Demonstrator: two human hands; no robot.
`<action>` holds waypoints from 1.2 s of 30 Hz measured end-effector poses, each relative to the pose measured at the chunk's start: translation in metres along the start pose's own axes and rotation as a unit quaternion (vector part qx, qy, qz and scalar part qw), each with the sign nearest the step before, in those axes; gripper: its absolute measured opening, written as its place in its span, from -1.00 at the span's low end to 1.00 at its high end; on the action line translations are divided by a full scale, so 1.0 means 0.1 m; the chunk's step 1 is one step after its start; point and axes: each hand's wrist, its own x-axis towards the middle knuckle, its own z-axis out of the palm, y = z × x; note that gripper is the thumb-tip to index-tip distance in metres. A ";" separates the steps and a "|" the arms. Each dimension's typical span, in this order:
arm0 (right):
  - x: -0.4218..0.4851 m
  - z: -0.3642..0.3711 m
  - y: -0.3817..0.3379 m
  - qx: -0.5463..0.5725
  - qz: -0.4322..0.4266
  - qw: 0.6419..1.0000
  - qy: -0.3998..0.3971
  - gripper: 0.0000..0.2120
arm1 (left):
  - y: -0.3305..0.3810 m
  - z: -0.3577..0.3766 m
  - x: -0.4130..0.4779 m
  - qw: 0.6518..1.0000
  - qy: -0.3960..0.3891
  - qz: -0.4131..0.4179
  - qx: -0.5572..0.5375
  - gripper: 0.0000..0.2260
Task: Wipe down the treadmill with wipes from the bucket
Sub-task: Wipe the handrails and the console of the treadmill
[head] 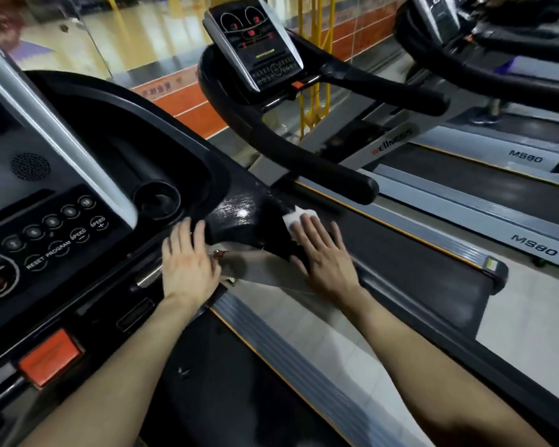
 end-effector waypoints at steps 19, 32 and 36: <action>0.22 0.07 0.63 0.138 -0.117 0.981 -0.069 -0.29 | 1.55 0.08 -0.17 0.980 -0.115 -0.029 -0.157 -0.16; -0.16 0.11 0.73 0.116 -0.166 0.978 -0.044 -0.28 | 1.53 0.08 -0.20 0.981 -0.111 -0.027 -0.158 -0.02; -0.07 0.14 0.62 0.096 -0.143 0.985 -0.030 -0.31 | 1.45 0.01 -0.18 0.990 -0.089 -0.025 -0.110 -0.12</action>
